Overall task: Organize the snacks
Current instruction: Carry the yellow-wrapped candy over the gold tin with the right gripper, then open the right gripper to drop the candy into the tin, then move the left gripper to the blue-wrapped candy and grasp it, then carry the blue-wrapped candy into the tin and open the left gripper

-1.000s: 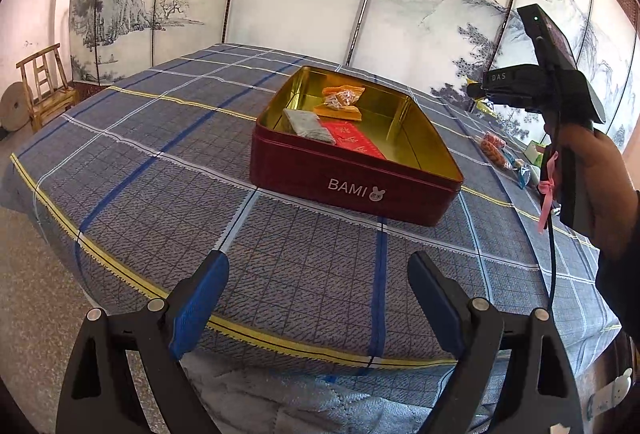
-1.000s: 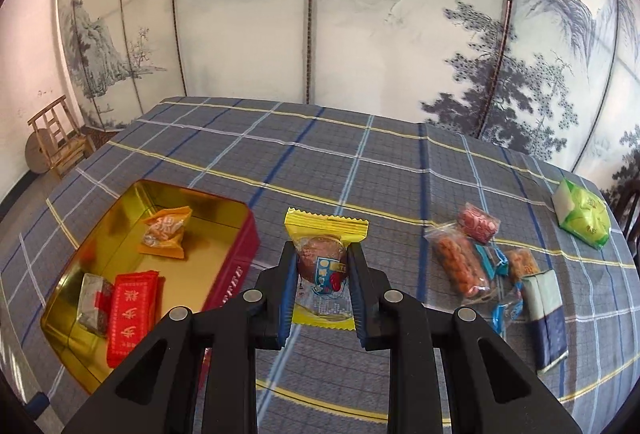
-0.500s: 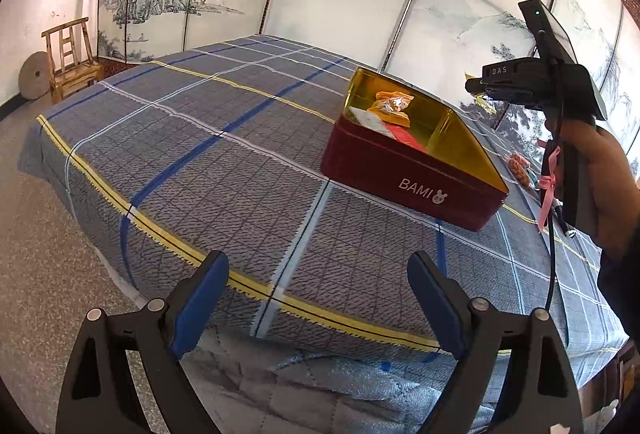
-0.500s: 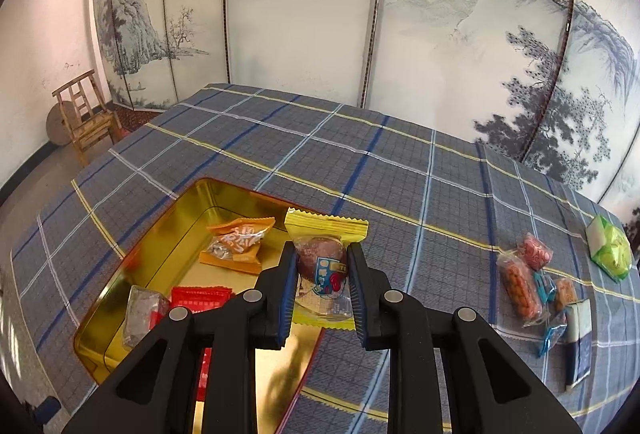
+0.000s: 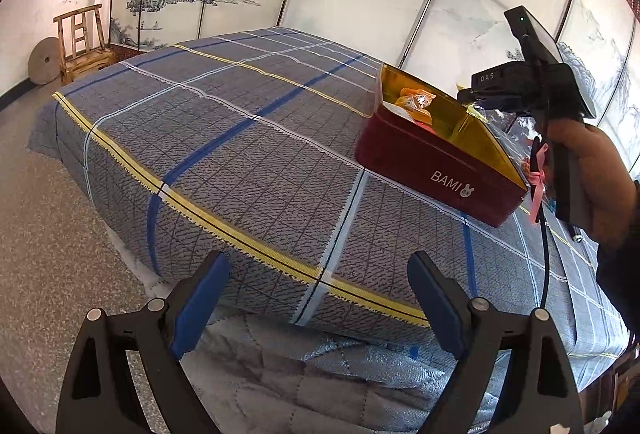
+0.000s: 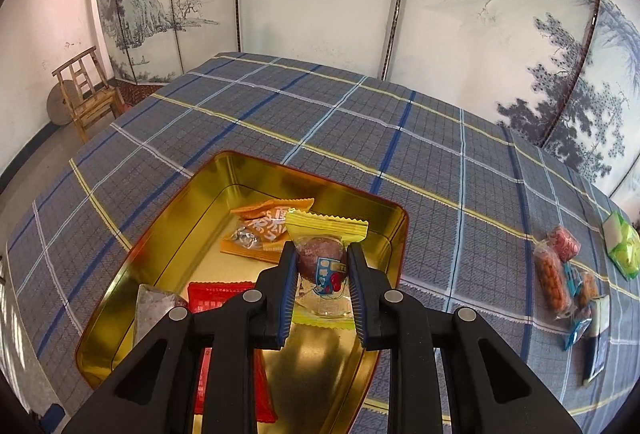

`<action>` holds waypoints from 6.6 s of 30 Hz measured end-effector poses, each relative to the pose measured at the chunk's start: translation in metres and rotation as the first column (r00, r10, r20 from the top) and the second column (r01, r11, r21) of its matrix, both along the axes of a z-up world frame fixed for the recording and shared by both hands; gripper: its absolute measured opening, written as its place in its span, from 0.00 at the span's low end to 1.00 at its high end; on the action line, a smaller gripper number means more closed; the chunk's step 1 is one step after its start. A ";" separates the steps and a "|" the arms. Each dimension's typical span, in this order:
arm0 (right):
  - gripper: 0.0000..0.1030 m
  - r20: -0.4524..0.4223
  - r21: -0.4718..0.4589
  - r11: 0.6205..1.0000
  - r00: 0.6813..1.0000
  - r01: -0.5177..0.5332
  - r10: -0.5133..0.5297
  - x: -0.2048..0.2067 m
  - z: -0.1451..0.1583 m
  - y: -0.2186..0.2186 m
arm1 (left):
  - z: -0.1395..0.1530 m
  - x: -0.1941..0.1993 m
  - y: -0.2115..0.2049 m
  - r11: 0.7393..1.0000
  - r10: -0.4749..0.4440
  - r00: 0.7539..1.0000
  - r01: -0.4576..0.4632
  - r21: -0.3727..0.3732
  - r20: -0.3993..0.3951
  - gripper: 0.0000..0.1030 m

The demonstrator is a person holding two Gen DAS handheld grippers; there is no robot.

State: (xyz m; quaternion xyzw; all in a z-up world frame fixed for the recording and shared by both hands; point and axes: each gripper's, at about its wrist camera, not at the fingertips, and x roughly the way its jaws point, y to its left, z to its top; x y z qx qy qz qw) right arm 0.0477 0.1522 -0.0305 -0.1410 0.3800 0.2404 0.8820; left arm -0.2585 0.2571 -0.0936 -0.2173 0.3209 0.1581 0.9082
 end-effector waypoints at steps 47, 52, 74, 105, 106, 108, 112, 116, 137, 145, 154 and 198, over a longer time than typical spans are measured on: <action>0.87 -0.039 0.369 0.773 0.839 0.516 -0.542 0.038 -0.032 -0.438 | 0.084 0.125 -0.147 0.893 -0.423 0.906 0.412 0.181 0.025 0.86; 0.87 -0.115 0.461 0.672 0.790 0.579 -0.602 0.032 -0.048 -0.508 | 0.096 0.199 -0.222 0.820 -0.551 0.835 0.538 0.194 0.014 0.83; 0.90 -0.181 0.612 0.568 0.797 0.549 -0.575 0.023 -0.060 -0.537 | 0.017 0.399 -0.366 0.615 -0.725 0.638 0.769 0.173 -0.258 0.23; 0.90 -0.224 0.566 0.578 0.784 0.588 -0.579 0.033 -0.065 -0.534 | 0.132 0.329 -0.271 0.729 -0.542 0.826 0.555 0.401 -0.157 0.18; 0.90 -0.228 0.561 0.578 0.782 0.592 -0.580 0.034 -0.066 -0.534 | 0.133 0.328 -0.264 0.733 -0.529 0.834 0.543 0.410 -0.158 0.18; 0.90 -0.231 0.556 0.579 0.780 0.596 -0.582 0.035 -0.066 -0.534 | 0.134 0.326 -0.250 0.740 -0.500 0.851 0.516 0.431 -0.161 0.18; 0.90 -0.235 0.549 0.580 0.778 0.601 -0.583 0.035 -0.067 -0.535 | 0.134 0.324 -0.217 0.771 -0.438 0.885 0.461 0.438 -0.161 0.19; 0.90 -0.237 0.548 0.580 0.777 0.603 -0.583 0.035 -0.067 -0.535 | 0.133 0.324 -0.189 0.798 -0.386 0.910 0.413 0.439 -0.153 0.19; 0.90 -0.237 0.553 0.587 0.787 0.591 -0.570 0.032 -0.070 -0.536 | 0.117 0.313 -0.066 0.892 -0.208 0.958 0.269 0.363 -0.199 0.19; 0.91 -0.236 0.554 0.587 0.787 0.591 -0.570 0.032 -0.070 -0.535 | 0.098 0.303 -0.040 0.918 -0.181 0.954 0.251 0.306 -0.239 0.19; 0.91 -0.238 0.553 0.587 0.787 0.592 -0.569 0.031 -0.070 -0.535 | 0.081 0.324 -0.062 0.920 -0.252 0.932 0.315 0.236 -0.260 0.19; 0.92 -0.249 0.529 0.602 0.787 0.598 -0.564 0.034 -0.071 -0.526 | 0.030 0.376 -0.060 0.962 -0.246 0.907 0.272 0.028 -0.342 0.45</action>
